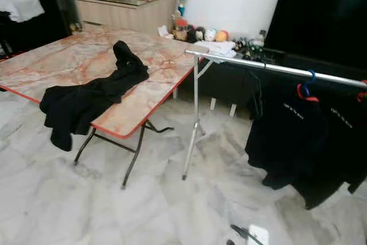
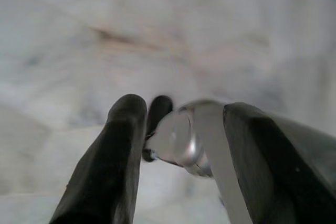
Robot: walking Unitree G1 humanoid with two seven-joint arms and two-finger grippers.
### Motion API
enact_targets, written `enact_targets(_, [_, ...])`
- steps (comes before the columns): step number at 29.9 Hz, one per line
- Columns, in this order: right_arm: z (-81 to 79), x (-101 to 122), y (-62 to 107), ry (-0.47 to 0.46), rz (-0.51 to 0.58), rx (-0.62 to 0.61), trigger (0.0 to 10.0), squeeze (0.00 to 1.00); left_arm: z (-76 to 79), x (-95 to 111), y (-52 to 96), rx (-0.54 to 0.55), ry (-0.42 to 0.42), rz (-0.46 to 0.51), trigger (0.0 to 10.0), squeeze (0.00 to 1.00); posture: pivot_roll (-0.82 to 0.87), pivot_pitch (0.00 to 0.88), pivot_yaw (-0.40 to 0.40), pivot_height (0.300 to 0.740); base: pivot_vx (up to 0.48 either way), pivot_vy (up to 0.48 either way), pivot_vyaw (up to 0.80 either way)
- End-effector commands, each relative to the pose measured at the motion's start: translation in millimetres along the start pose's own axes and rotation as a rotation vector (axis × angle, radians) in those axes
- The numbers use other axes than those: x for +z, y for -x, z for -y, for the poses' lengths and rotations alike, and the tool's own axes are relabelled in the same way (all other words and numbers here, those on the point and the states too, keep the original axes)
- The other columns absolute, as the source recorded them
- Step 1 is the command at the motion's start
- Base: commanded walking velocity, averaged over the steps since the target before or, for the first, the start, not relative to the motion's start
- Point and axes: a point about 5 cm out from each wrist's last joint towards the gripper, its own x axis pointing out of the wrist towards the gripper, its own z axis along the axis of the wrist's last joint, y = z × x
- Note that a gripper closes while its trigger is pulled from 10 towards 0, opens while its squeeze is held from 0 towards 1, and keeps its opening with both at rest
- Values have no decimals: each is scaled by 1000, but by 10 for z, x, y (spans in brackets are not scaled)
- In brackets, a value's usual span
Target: Hang hanger
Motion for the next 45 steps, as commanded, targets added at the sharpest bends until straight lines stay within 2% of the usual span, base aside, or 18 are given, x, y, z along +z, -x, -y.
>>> enact_targets(1, [-21,6,-6,0,-6,6,10000,0,-44,131,-25,14,-22,34,10000,0,216,0,-63,740,454,0,-763])
enact_targets(4, [-20,9,-6,6,-8,8,10000,0,-34,140,-28,13,-23,38,10000,0,223,0,-67,740,451,0,-715])
enact_targets(21, [-17,25,-6,25,2,15,10000,0,-96,179,-24,24,-26,49,10000,0,221,0,-76,740,455,0,0])
enact_targets(26, [-38,34,-5,53,12,53,10000,0,-105,170,-21,23,-29,45,10000,0,212,0,-70,740,455,0,0])
enact_targets(28, [-41,40,-5,75,15,57,10000,0,-106,168,-20,21,-30,44,10000,0,210,0,-69,740,456,0,713])
enact_targets(32, [-50,17,-4,43,4,68,10000,0,-112,162,-17,16,-42,40,10000,0,210,0,-66,740,454,0,800])
enact_targets(35, [-82,23,-3,80,8,114,10000,0,-128,158,-12,19,-57,40,10000,0,207,0,-63,740,418,0,800])
enact_targets(41, [-39,3,4,31,29,41,10000,0,-147,137,-2,21,-76,33,10000,0,192,0,-57,740,0,0,0])
enact_targets(45, [-30,-4,11,16,47,38,10000,0,-150,108,6,14,-83,23,10000,0,177,0,-55,740,0,0,0])
